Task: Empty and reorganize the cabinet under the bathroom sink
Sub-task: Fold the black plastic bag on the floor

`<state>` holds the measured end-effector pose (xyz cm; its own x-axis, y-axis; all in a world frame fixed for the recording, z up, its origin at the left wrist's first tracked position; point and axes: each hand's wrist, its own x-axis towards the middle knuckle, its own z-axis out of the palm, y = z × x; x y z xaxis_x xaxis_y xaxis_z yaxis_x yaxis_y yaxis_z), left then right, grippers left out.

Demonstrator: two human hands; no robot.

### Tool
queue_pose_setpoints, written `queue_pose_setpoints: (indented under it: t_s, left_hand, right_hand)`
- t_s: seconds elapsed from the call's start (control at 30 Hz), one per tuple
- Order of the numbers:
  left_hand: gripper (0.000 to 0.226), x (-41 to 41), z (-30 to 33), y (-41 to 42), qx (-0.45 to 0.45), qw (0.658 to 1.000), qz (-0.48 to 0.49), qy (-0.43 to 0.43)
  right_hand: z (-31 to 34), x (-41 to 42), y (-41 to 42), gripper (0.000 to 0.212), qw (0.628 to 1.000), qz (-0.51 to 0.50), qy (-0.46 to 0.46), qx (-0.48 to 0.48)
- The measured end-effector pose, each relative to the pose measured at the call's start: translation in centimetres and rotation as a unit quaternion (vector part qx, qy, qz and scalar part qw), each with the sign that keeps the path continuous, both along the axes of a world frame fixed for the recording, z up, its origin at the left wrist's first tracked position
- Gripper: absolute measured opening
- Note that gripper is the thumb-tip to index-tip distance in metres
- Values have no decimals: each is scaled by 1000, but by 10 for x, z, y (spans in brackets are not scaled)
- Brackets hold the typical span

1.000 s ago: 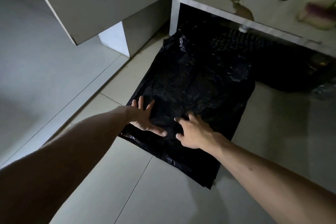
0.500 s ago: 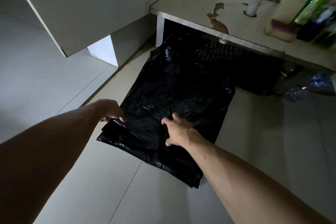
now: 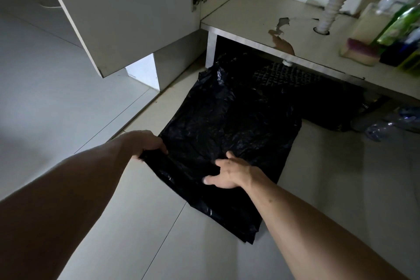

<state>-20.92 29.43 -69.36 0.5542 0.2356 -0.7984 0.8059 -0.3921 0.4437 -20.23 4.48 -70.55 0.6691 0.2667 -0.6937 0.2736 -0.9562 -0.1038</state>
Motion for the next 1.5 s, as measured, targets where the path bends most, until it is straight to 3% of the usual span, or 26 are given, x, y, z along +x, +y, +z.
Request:
queue_pose_setpoints:
  t_s: [0.07, 0.17, 0.23, 0.3, 0.37, 0.43, 0.47, 0.53, 0.6, 0.7, 0.8, 0.9, 0.97, 1.0, 1.07, 1.17, 1.23, 1.3, 1.4, 1.5]
  left_hand:
    - [22, 4, 5, 0, -43, 998, 36, -4]
    - [5, 11, 19, -4, -94, 994, 56, -21]
    - [15, 14, 29, -10, -84, 994, 48, -53]
    - [17, 14, 34, -14, -55, 994, 28, -88]
    - [8, 16, 34, -19, -42, 994, 18, -95]
    - [26, 17, 34, -18, -15, 995, -11, -95]
    - [38, 18, 32, -13, 45, 991, -49, -116]
    - [51, 14, 31, -7, 179, 954, -115, -211]
    - [36, 10, 33, -5, 198, 929, -160, -268]
    - [20, 5, 28, -3, 140, 948, -196, -210]
    - [20, 1, 16, 0, 67, 963, -219, -139]
    - [49, 14, -57, 39, -32, 979, -193, -50]
    - [72, 50, -177, 104, -113, 990, -83, -29]
    - [80, 54, -205, 123, -147, 988, -40, -35]
    - [70, 45, -199, 121, -159, 985, -3, -69]
    - [50, 5, -58, 42, -162, 980, 27, -112]
    - [52, 0, -26, 24, -162, 981, 30, -104]
    - [78, 0, -19, 20, -145, 984, 73, -74]
    - [115, 4, -31, 23, -129, 988, 71, -52]
    - [91, 0, -36, 18, -97, 991, 40, -80]
  right_hand:
    - [13, -3, -2, 115, 998, -25, 53, 12]
    - [27, -20, 8, 142, 993, -43, 49, 98]
    - [28, -34, 19, 153, 989, -53, 32, 135]
    - [24, -44, 30, 135, 991, -47, -17, 123]
    - [26, -47, 34, 79, 990, -29, -95, 99]
    - [38, -45, 34, 17, 990, -8, -108, 90]
    - [47, -44, 32, 7, 992, 13, -88, 85]
    - [64, -44, 28, 22, 996, 60, -40, 59]
    - [74, -44, 25, 18, 996, 84, 7, 22]
    - [89, -44, 24, 23, 989, 110, 94, -16]
    - [102, -40, 19, 52, 981, 119, 149, -23]
    - [118, -21, 13, 30, 969, 78, 232, 13]
    - [131, -1, 12, 13, 956, 32, 290, 33]
    - [140, 11, 12, 4, 956, 21, 291, 44]
    - [155, 41, 13, 13, 963, 0, 265, 54]
    - [166, 90, 16, 11, 977, -52, 202, 42]
    - [164, 120, 21, 13, 985, -72, 158, 18]
    - [156, 142, 29, 14, 993, -80, 88, 18]
    - [132, 167, 36, 42, 994, 4, -105, -18]
    - [85, 177, 33, 32, 979, -9, -204, 21]
